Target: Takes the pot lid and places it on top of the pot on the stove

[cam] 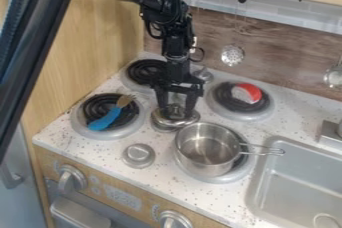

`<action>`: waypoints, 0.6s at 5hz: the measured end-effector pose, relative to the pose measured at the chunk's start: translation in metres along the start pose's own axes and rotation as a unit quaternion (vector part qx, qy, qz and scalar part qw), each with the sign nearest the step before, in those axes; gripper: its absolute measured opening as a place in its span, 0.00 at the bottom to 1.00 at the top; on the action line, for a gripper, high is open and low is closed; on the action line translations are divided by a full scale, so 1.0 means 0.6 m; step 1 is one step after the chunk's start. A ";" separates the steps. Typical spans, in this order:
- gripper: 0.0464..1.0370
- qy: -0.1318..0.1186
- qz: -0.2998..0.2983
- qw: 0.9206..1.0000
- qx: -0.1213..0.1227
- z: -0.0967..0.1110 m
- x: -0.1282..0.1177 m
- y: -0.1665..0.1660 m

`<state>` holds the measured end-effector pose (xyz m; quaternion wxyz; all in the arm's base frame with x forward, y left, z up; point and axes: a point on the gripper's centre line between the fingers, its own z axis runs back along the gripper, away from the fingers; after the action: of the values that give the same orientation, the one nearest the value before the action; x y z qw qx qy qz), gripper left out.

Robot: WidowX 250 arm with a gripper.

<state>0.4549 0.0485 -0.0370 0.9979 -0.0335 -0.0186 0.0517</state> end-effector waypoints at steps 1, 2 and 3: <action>0.34 -0.001 0.001 1.000 0.000 0.001 0.001 0.001; 0.21 -0.002 0.001 1.000 -0.003 0.001 0.001 0.000; 0.20 -0.011 0.006 1.000 -0.007 0.009 -0.004 -0.005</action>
<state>0.4527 0.0459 -0.0315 0.9970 -0.0402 -0.0300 0.0583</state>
